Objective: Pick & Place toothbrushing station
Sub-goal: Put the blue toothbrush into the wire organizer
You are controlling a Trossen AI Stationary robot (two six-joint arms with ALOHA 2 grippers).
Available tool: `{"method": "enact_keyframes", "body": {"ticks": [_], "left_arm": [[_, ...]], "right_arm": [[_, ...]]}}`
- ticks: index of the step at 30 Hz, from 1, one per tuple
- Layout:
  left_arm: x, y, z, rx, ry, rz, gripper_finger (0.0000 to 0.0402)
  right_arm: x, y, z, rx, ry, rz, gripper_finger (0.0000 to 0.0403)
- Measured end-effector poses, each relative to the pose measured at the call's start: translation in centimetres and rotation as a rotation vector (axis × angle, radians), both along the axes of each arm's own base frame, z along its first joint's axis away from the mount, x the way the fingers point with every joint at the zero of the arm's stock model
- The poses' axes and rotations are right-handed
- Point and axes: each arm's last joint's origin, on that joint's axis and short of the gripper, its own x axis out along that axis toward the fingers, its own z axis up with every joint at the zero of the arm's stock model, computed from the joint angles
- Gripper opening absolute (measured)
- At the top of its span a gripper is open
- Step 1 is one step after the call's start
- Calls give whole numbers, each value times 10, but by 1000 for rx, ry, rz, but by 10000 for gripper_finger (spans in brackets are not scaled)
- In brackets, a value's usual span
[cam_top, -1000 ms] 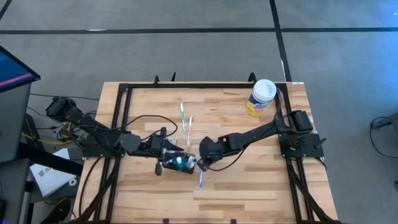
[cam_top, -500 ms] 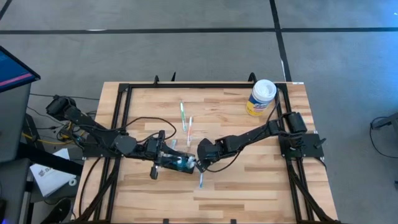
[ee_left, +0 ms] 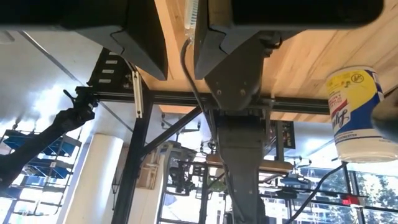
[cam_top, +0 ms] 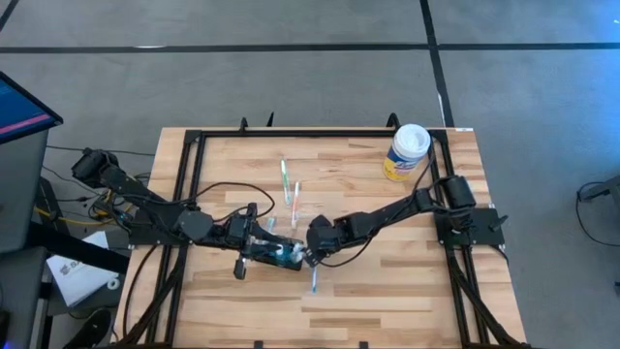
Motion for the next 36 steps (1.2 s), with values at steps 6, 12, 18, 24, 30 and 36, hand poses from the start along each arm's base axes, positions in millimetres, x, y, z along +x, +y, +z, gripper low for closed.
{"method": "enact_keyframes", "body": {"ticks": [6,12,18,24,30,36], "left_arm": [[0,0,0,0,0,0,74],[0,0,0,0,0,0,74],[0,0,0,0,0,0,74],[0,0,0,1,2,0,74],[0,0,-1,3,5,0,74],[0,-1,-1,2,4,-3,74]], "right_arm": [[-2,-1,-1,-11,22,-4,71],[-3,-2,-2,-35,37,-5,10],[-5,-5,0,-102,47,-7,3],[-14,-10,11,-189,73,-26,0],[-22,-9,45,-300,-13,-50,0],[-32,-5,82,-418,-124,-54,0]]}}
